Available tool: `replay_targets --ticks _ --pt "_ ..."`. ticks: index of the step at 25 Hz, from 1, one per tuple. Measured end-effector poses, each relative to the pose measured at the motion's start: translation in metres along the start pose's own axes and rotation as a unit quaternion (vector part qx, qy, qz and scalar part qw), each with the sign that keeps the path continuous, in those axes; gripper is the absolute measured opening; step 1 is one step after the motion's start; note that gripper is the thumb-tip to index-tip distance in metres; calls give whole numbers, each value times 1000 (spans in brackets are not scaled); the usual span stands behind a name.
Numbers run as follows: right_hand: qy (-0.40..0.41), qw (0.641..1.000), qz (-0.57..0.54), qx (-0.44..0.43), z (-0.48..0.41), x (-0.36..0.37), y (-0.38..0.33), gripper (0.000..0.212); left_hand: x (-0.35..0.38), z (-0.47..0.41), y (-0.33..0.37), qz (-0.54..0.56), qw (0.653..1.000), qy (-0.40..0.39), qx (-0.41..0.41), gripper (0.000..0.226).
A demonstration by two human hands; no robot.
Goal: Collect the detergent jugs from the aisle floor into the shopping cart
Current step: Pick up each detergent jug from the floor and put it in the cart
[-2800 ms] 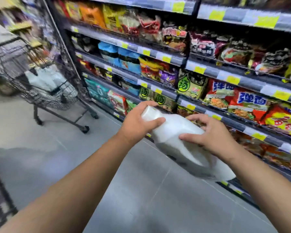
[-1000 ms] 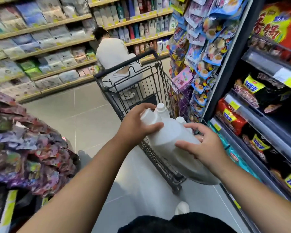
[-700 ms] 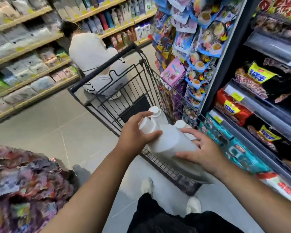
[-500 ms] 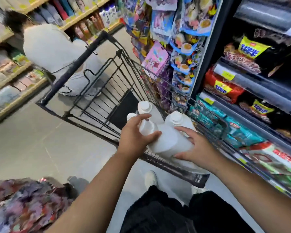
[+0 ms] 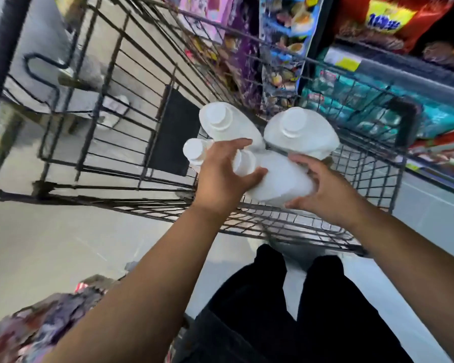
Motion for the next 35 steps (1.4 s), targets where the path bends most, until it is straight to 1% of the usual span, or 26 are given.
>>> replay_targets --ticks 7,9,12,16,20,22,26,27,28,30,32,35 --pt "40 999 11 28 -15 5 65 86 62 -25 -33 -9 1000 -25 5 52" --pt "49 998 19 33 -19 4 78 86 74 -28 -34 -14 1000 -27 -3 50" --pt "55 998 35 20 -33 -6 89 85 84 -42 -25 -16 999 -36 -7 44" --pt "64 993 97 5 -41 -14 90 84 95 -49 -11 -62 995 -77 -5 45" --pt "87 985 148 2 -33 -19 88 82 98 -43 -6 -90 989 -118 1 52" --pt "100 983 152 26 -24 -28 90 81 101 -40 -1 -108 981 -159 -6 55" --pt "121 984 117 53 6 -64 75 77 109 -29 25 -195 950 -235 60 63" --pt "131 984 109 54 15 -74 66 77 108 -26 32 -205 947 -241 56 64" --pt "145 983 98 49 26 -85 57 76 106 -22 40 -193 950 -242 42 66" --pt "174 981 77 31 46 -101 37 74 98 -16 61 -120 965 -230 29 68" --pt "210 975 72 14 77 -121 18 72 91 4 98 -71 970 -225 67 63" --pt "278 960 31 -5 136 -157 -4 65 86 52 154 -47 960 -248 117 55"
Point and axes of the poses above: each hand's wrist, its own z-axis away from the middle knuckle, its own x-axis out of the palm, y = z × x, the point moved 7 cm from there along -z, towards the middle knuckle, and after that the axes turned 15 degrees about -x, right-handed, at the moved point
